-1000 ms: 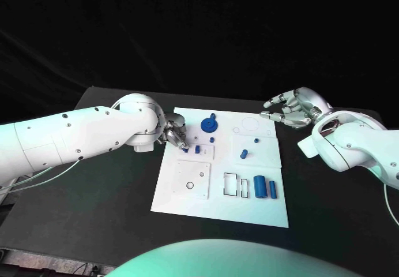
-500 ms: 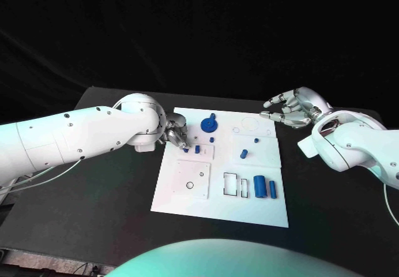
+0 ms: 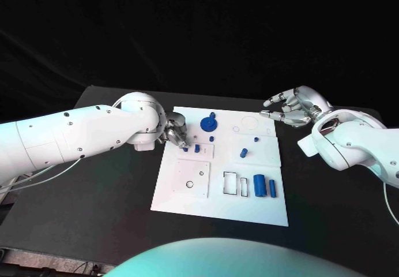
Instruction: Assemble the parts on the task board
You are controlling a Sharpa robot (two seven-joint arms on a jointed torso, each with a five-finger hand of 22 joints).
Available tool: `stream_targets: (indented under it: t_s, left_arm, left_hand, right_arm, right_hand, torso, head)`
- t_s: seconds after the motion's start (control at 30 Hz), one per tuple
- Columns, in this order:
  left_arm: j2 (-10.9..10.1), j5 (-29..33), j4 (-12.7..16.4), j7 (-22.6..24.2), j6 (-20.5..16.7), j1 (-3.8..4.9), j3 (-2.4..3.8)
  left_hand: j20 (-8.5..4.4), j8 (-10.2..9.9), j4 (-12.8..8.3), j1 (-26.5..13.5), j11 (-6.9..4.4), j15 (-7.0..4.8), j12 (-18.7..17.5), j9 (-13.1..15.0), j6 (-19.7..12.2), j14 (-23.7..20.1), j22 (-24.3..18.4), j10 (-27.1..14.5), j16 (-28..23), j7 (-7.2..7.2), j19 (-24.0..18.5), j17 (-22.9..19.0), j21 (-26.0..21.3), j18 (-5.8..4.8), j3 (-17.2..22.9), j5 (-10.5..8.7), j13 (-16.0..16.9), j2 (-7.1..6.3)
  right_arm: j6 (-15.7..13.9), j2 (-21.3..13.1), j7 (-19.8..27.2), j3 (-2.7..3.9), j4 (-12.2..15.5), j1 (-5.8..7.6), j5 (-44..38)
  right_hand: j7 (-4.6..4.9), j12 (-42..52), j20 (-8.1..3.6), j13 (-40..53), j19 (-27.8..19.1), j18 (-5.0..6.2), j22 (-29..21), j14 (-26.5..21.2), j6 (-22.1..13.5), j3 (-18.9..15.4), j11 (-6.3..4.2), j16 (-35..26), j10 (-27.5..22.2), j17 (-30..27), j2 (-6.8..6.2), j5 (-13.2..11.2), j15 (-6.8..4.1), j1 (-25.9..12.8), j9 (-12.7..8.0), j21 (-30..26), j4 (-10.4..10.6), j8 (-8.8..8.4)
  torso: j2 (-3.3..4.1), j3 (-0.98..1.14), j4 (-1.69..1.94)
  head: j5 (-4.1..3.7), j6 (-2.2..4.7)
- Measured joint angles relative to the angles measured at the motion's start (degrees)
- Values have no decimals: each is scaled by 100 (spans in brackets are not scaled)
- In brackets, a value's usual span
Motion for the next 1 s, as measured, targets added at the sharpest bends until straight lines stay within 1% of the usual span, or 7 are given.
stream_targets:
  t_s: [0.43,0.5,0.67,0.77,0.87,1.0]
  left_arm:
    - [-12,-11,-14,-4,86,-2,-1]
    - [-11,-13,-15,-4,91,-2,-1]
    - [-4,-17,-17,-5,93,-2,-1]
    - [4,-21,-18,-9,93,1,0]
    - [12,-24,-19,-16,92,1,1]
    - [24,-25,-26,-24,92,3,1]
  left_hand:
    - [0,26,5,-16,0,0,0,5,1,0,6,0,0,-1,0,0,0,0,8,21,5,-16]
    - [0,26,-65,-33,0,0,0,5,1,0,5,0,0,-1,0,0,0,0,79,21,5,-32]
    - [0,26,-65,-38,0,0,0,6,5,0,12,0,0,-3,0,0,0,0,79,21,4,-38]
    - [0,26,-65,-39,0,-20,0,25,21,-21,12,0,0,-2,0,0,1,0,79,21,10,-38]
    - [-21,49,-50,-91,-22,-20,22,32,22,-21,22,22,0,-3,21,0,21,0,94,21,28,-31]
    - [-21,84,-18,-154,-9,-20,22,34,24,-21,30,34,0,-3,21,0,21,0,128,20,30,18]
  right_arm:
    - [1,1,0,0,-4,0,-1]
    - [1,2,0,0,-5,0,-1]
    - [2,6,0,0,-6,0,-1]
    - [2,7,0,0,-6,0,-1]
    - [2,7,0,0,-6,0,-1]
    - [3,5,0,0,-6,0,-1]
  right_hand:
    - [0,0,0,0,0,0,-1,0,0,0,0,0,0,-1,0,0,0,0,0,0,0,0]
    - [0,0,0,0,0,0,-1,0,0,0,0,0,0,-1,0,0,0,0,0,0,0,0]
    - [0,0,0,-1,0,0,-1,0,0,0,0,0,0,-1,0,0,0,0,0,0,0,0]
    - [0,0,0,0,0,0,-1,0,0,0,0,0,0,-1,0,0,0,0,0,0,0,0]
    - [0,0,0,0,0,0,-1,0,0,0,0,0,0,-1,0,0,0,0,0,0,0,0]
    - [0,0,0,-1,0,0,-1,0,0,0,0,0,0,-1,0,0,0,0,0,0,0,0]
  torso:
    - [-4,-4,3]
    - [-5,-4,3]
    - [-5,-3,2]
    - [-5,-3,0]
    - [-5,-3,-3]
    - [-5,1,-6]
  head:
    - [3,-14]
    - [4,-14]
    - [9,-15]
    - [11,-14]
    - [12,-15]
    - [13,-21]
